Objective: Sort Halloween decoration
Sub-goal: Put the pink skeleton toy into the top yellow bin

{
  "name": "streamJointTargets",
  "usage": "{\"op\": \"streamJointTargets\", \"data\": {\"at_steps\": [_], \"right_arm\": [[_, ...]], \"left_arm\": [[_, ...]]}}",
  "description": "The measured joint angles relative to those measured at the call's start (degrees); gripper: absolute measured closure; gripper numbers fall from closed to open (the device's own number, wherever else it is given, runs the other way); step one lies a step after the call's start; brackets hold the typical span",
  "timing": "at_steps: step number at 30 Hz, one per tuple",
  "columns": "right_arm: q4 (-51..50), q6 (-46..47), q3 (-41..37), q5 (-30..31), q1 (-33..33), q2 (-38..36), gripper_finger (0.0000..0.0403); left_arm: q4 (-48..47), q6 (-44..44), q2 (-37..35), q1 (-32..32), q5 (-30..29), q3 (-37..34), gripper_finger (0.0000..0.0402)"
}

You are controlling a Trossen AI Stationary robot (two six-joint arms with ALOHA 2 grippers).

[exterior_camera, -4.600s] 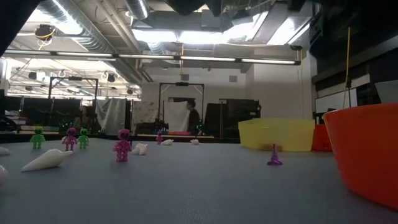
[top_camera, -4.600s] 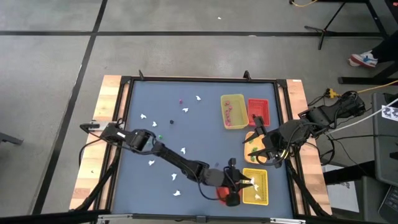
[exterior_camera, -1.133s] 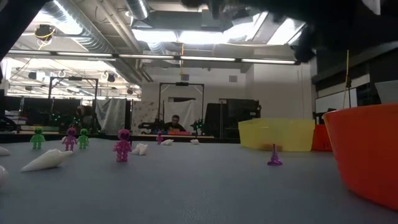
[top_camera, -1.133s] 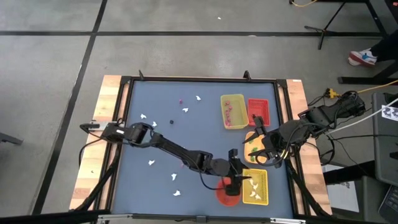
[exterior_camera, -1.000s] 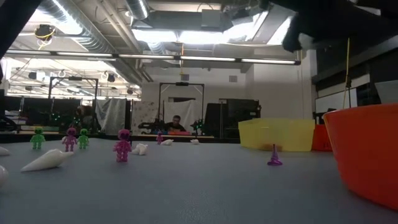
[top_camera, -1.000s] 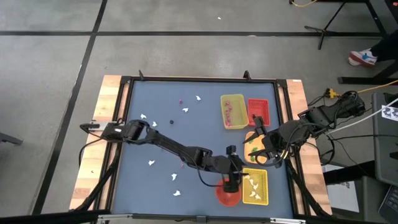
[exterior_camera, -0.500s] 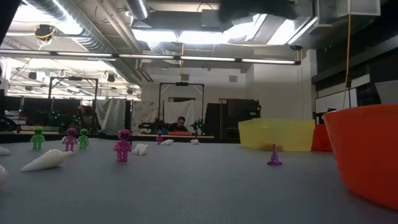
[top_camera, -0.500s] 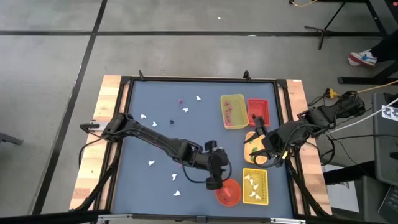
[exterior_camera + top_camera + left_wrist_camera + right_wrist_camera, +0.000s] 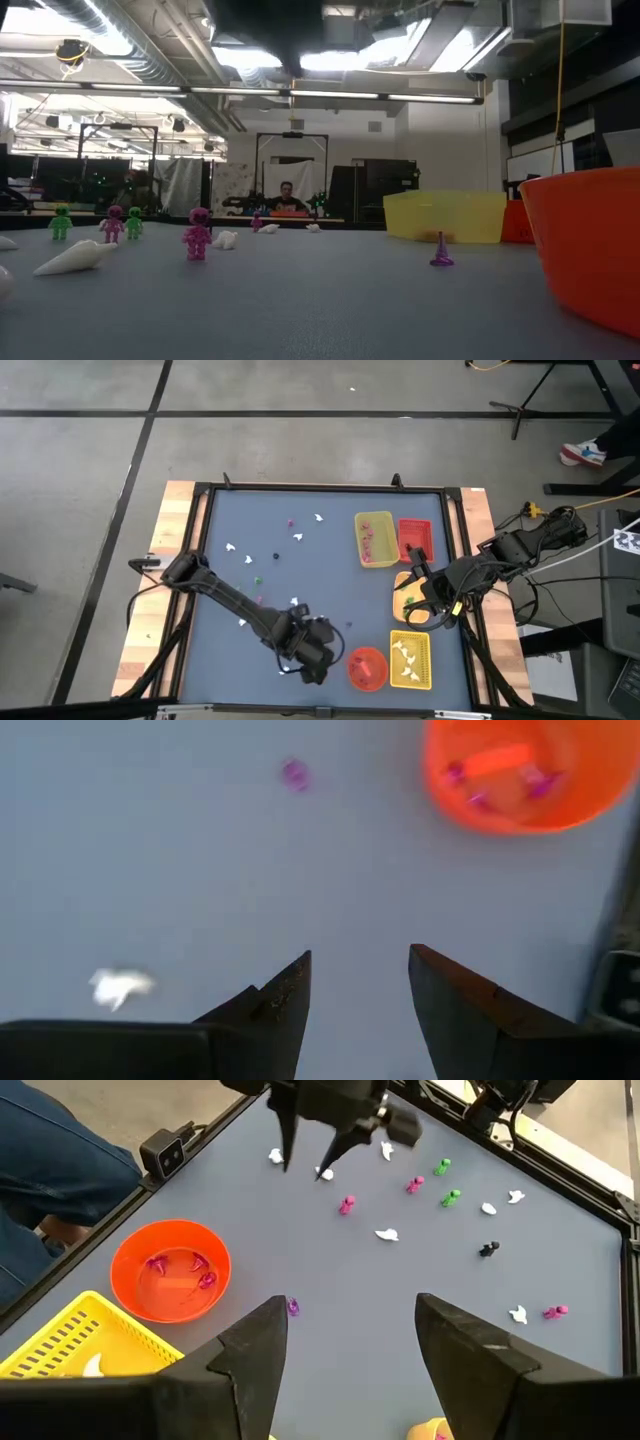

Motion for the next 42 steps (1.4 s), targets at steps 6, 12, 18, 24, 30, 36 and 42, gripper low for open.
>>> {"op": "streamJointTargets", "data": {"at_steps": [6,12,18,24,30,36,42], "right_arm": [[-0.48,0.02,0.0,-0.01,0.0,0.0,0.0182],[-0.56,0.01,0.0,-0.01,0.0,0.0,0.0182],[-0.65,0.0,0.0,-0.03,0.0,0.0,0.0182],[-0.76,0.02,0.0,-0.03,0.0,0.0,0.0182],[-0.76,0.0,0.0,-0.03,0.0,0.0,0.0182],[-0.76,0.02,0.0,-0.03,0.0,0.0,0.0182],[-0.76,0.0,0.0,-0.03,0.0,0.0,0.0182]], "left_arm": [[-6.19,-8.11,-0.04,-2.95,-5.65,-1.09,0.0248],[-6.81,-15.11,-0.02,-4.45,-6.28,-6.91,0.0248],[-6.63,-20.11,0.07,-4.44,-6.6,-13.11,0.0248],[-2.61,-20.22,0.07,-3.91,-6.55,-18.0,0.0248],[0.79,-20.2,0.07,-2.75,-6.6,-21.05,0.0248],[3.4,-19.4,0.07,-1.35,-6.7,-22.85,0.0248],[7.94,-17.12,0.06,-0.25,-6.63,-24.24,0.0248]]}}
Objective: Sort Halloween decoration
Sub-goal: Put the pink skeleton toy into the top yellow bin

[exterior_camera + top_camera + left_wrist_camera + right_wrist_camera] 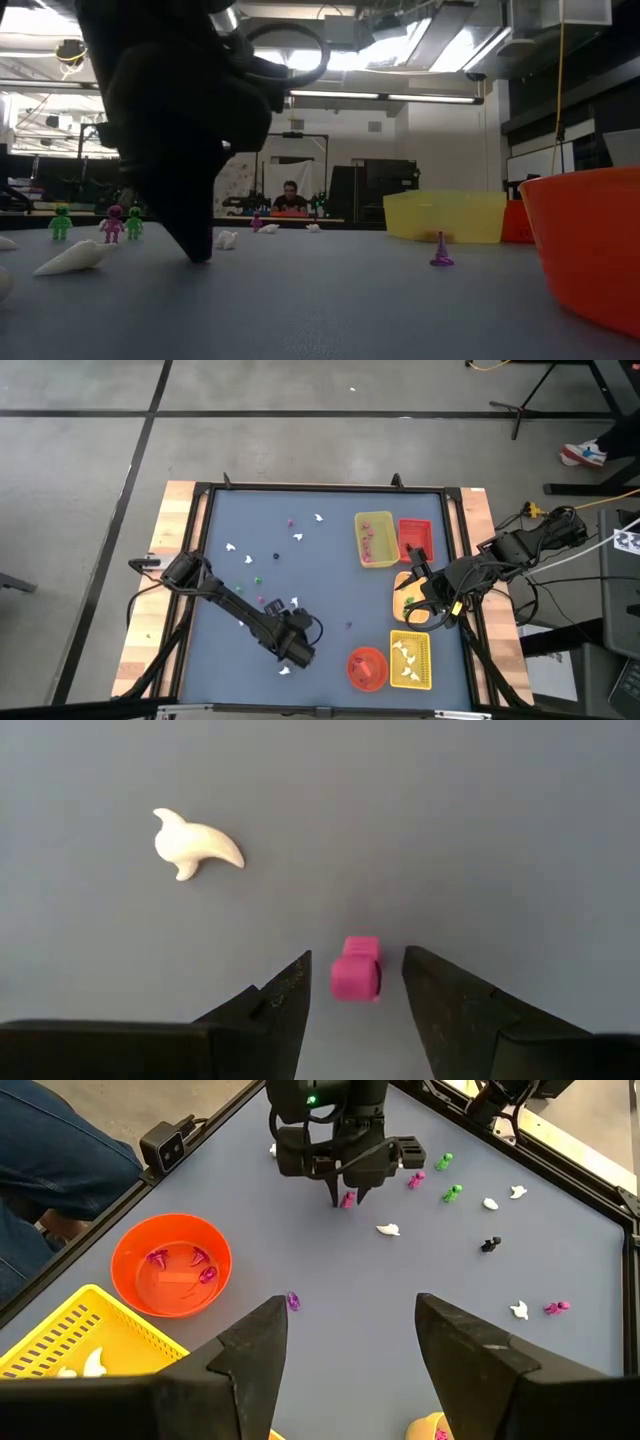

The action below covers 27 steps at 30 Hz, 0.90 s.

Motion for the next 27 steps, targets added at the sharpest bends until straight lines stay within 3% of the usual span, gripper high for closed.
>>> {"op": "streamJointTargets", "data": {"at_steps": [9,27], "right_arm": [[0.0,0.0,0.0,0.0,0.0,0.0,0.0182],[0.0,0.0,0.0,0.0,0.0,0.0,0.0182]], "left_arm": [[-0.15,0.04,-0.01,0.51,0.03,0.0,0.0254],[-0.18,0.01,-0.01,0.55,0.04,-0.02,0.036]]}}
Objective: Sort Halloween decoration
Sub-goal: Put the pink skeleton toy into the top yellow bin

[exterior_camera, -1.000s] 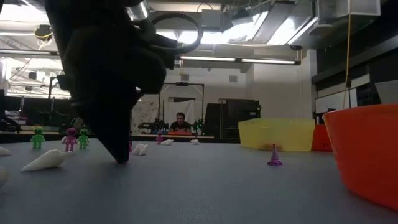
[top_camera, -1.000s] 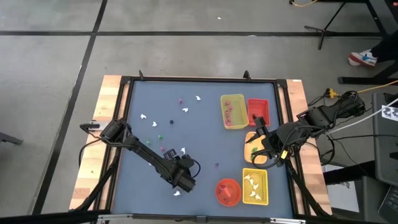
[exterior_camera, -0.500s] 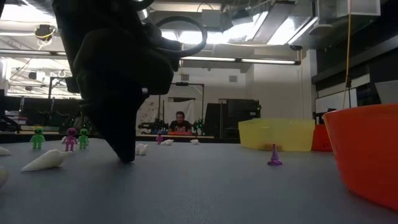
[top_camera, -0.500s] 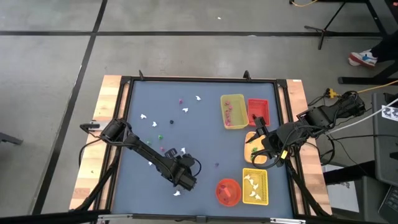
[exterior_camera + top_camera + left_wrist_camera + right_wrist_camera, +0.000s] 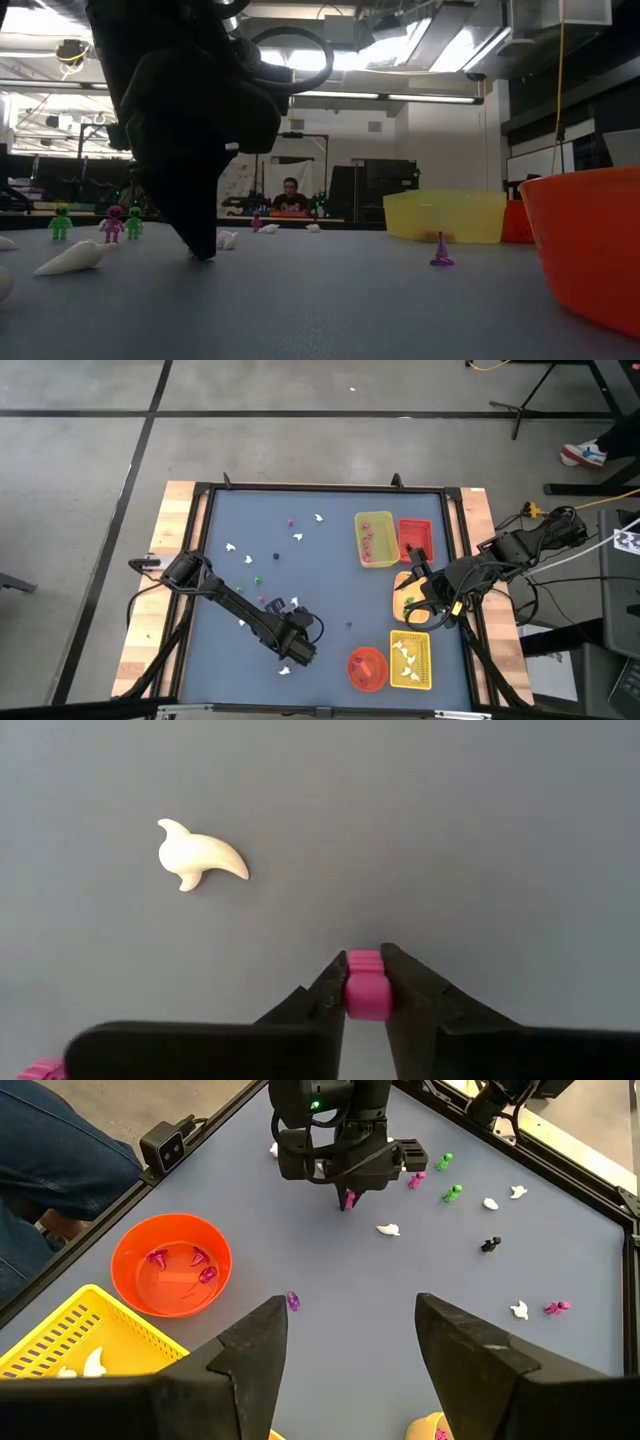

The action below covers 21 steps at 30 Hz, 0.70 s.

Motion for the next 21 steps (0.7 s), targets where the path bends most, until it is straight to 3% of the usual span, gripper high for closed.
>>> {"op": "streamJointTargets", "data": {"at_steps": [12,21], "right_arm": [[-1.04,0.0,0.02,0.0,0.0,0.0,0.0182],[-8.66,0.08,0.04,-0.02,0.0,-1.45,0.0182]], "left_arm": [[-0.27,0.02,0.0,0.0,0.12,0.67,0.0384],[-0.18,3.37,0.0,1.99,0.09,7.83,0.0385]]}}
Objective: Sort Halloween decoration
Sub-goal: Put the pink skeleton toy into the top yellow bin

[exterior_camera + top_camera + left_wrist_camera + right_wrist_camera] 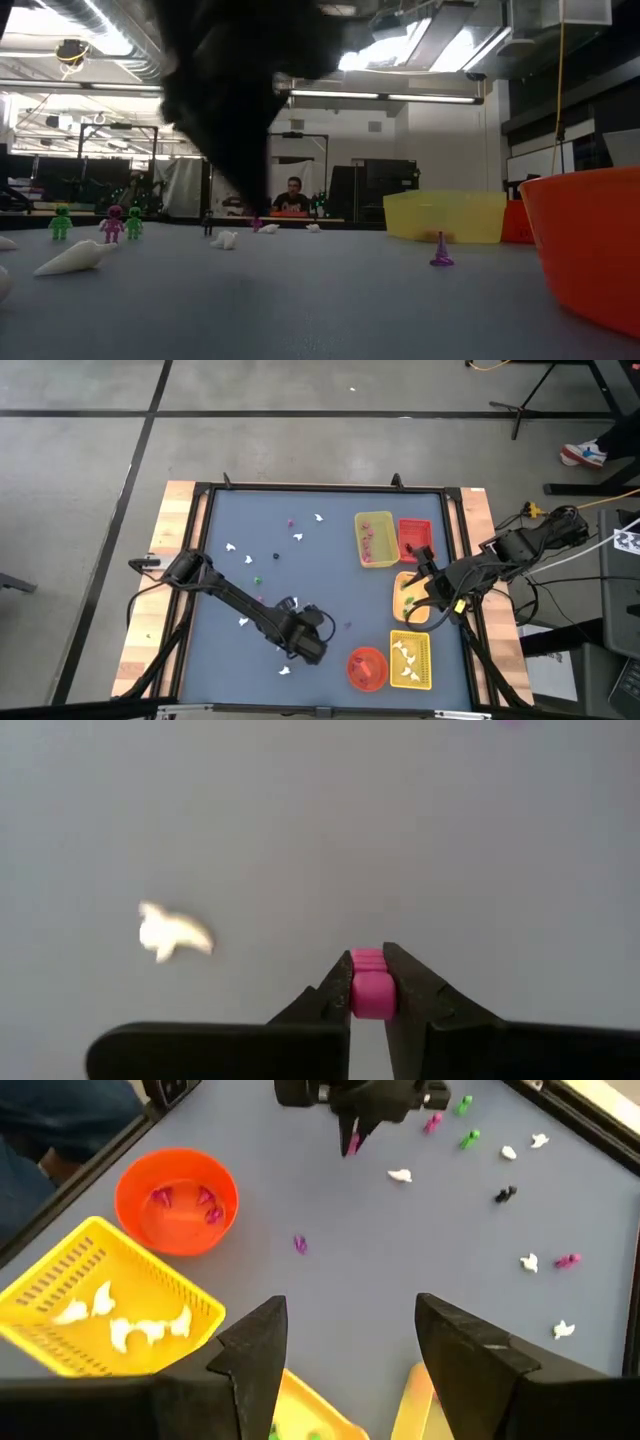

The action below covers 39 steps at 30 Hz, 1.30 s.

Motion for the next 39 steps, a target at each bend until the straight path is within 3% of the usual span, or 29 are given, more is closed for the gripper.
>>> {"op": "streamJointTargets", "data": {"at_steps": [12,26,29,34,39], "right_arm": [[-3.05,1.94,-1.05,-0.01,-0.02,-7.63,0.0182],[-2.82,1.95,-8.13,-0.01,-0.02,-12.52,0.0182],[-2.65,1.93,-9.14,-0.01,-0.02,-12.51,0.0182],[-0.56,1.9,-10.44,0.0,0.0,-12.23,0.0182],[0.28,1.9,-10.77,0.0,-0.02,-11.88,0.0182]], "left_arm": [[6.45,19.97,0.0,9.26,-3.66,10.38,0.0382],[36.11,48.48,0.0,24.05,-3.03,10.74,0.0381],[41.48,50.94,0.24,27.23,-2.07,10.77,0.0381],[49.23,52.04,1.79,32.04,4.77,10.87,0.0381],[50.92,52.02,3.87,34.74,7.34,10.87,0.0381]]}}
